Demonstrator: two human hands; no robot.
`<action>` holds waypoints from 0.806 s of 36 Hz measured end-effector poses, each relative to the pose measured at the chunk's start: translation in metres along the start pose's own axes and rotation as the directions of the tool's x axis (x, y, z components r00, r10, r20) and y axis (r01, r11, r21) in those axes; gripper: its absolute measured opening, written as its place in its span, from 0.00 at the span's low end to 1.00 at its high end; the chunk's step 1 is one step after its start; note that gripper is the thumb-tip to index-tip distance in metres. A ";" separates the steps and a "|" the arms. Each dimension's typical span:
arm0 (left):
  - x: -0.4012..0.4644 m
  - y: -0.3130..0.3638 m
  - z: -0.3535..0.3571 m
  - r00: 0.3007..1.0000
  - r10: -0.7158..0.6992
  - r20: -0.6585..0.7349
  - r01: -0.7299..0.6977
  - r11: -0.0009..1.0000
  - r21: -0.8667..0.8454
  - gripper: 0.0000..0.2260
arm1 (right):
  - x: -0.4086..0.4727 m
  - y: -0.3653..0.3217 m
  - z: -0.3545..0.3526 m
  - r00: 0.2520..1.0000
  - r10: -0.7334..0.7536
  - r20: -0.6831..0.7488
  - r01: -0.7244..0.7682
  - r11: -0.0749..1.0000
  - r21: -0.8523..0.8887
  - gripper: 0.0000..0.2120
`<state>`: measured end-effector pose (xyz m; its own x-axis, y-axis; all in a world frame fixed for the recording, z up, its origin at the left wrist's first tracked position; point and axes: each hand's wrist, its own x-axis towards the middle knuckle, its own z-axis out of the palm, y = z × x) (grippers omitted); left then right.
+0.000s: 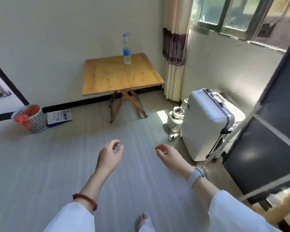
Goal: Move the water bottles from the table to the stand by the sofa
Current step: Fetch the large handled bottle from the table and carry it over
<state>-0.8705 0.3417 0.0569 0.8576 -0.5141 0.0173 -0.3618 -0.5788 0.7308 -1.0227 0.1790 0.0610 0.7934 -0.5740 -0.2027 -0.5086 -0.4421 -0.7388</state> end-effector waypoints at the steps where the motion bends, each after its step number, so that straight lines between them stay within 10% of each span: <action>1: 0.030 0.003 -0.001 1.000 0.005 -0.009 -0.005 1.000 -0.016 0.11 | 0.028 -0.007 -0.005 1.000 0.006 0.001 -0.006 1.000 -0.003 0.12; 29: 0.744 0.071 0.038 0.994 -0.011 -0.107 -0.003 0.992 -0.126 0.16 | 0.771 -0.136 -0.149 0.967 -0.107 -0.233 0.149 0.974 0.169 0.13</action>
<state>-0.2720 -0.1056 0.0955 0.8956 -0.4372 0.0822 -0.3151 -0.4931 0.8109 -0.3920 -0.3058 0.1012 0.7433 -0.6682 0.0328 -0.3212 -0.3995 -0.8586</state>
